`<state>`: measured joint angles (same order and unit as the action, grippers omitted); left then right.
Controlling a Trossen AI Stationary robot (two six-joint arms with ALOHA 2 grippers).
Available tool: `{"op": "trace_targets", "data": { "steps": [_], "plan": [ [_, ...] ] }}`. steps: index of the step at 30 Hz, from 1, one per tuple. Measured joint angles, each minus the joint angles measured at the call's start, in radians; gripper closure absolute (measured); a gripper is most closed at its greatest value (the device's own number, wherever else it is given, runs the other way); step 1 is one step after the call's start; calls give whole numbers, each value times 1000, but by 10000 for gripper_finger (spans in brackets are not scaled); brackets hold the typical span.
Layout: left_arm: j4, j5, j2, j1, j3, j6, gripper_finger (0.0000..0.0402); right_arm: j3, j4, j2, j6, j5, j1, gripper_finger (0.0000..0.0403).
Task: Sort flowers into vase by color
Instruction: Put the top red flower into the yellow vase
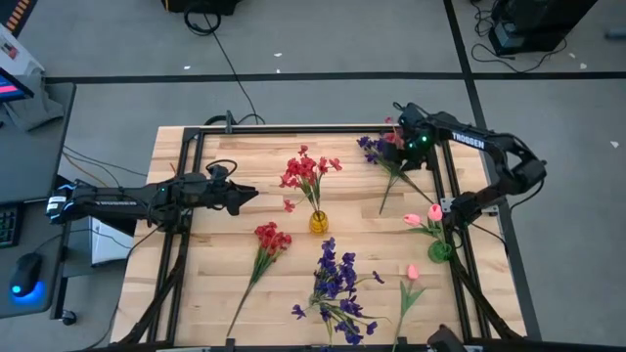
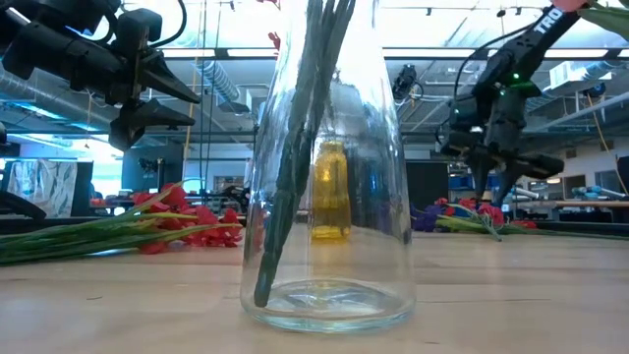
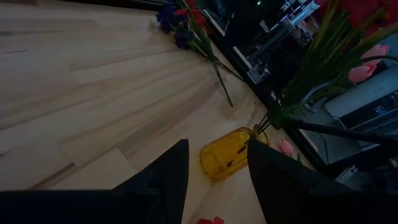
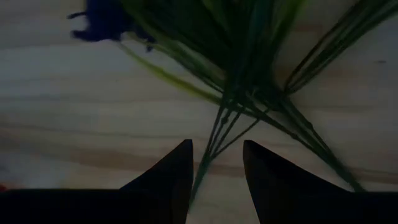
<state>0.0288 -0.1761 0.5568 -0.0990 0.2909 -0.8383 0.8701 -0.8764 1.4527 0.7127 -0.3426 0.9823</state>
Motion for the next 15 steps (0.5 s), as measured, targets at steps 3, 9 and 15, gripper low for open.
{"op": "trace_targets", "data": {
  "steps": [3,9,15],
  "plan": [
    [0,-2,0,0,0,0,234,-59,70,-12,48,1,-6,253],
    [0,-10,0,0,0,0,234,-129,207,-16,142,16,-39,253],
    [0,-10,0,0,0,0,234,-134,248,-16,186,89,-78,256]
  ]
}}
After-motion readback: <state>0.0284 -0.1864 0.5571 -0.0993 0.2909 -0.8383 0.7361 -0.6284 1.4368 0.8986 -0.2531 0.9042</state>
